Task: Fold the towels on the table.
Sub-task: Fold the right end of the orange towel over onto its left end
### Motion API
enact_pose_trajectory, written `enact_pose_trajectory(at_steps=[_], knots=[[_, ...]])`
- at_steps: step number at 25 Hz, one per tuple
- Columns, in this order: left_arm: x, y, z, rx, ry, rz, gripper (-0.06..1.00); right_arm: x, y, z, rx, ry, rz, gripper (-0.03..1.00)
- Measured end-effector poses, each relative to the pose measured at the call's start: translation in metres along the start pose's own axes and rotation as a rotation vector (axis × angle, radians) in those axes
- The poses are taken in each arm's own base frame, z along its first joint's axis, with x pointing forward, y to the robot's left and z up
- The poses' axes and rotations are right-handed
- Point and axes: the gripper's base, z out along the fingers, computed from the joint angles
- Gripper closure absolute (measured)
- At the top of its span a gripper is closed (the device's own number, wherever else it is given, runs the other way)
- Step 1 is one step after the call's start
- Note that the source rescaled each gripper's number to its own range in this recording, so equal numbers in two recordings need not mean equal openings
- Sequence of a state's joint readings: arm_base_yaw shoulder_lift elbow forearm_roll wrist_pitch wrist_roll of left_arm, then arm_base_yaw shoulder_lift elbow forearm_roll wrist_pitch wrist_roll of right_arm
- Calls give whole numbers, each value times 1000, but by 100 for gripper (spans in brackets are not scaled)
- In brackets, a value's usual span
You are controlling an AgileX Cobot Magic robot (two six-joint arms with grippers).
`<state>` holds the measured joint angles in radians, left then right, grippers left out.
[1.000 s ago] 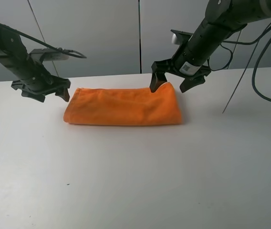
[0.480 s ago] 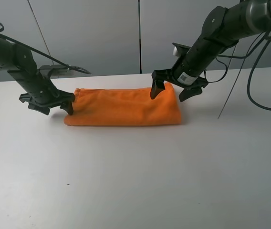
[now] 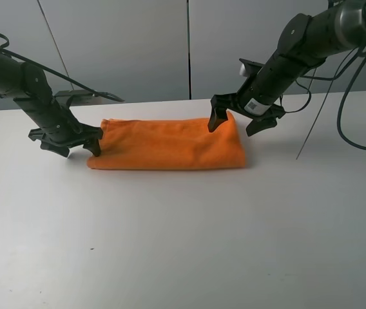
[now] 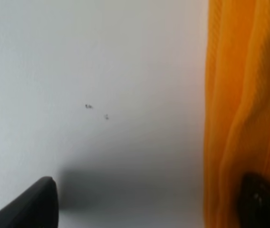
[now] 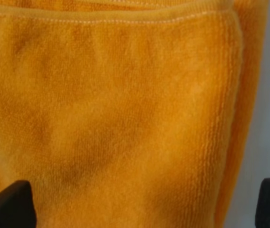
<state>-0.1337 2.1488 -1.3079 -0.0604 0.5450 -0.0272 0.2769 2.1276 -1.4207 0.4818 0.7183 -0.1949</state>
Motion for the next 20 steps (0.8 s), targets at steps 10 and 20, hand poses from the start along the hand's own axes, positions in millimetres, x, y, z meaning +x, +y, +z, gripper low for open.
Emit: enact_pose_trajectory(at_steps=[10, 20], knots=[[0, 0, 0, 2, 0, -3, -3, -1, -23, 14, -67, 19, 60, -2], [0, 0, 0, 2, 2, -3, -3, 3, -40, 29, -231, 67, 118, -2]])
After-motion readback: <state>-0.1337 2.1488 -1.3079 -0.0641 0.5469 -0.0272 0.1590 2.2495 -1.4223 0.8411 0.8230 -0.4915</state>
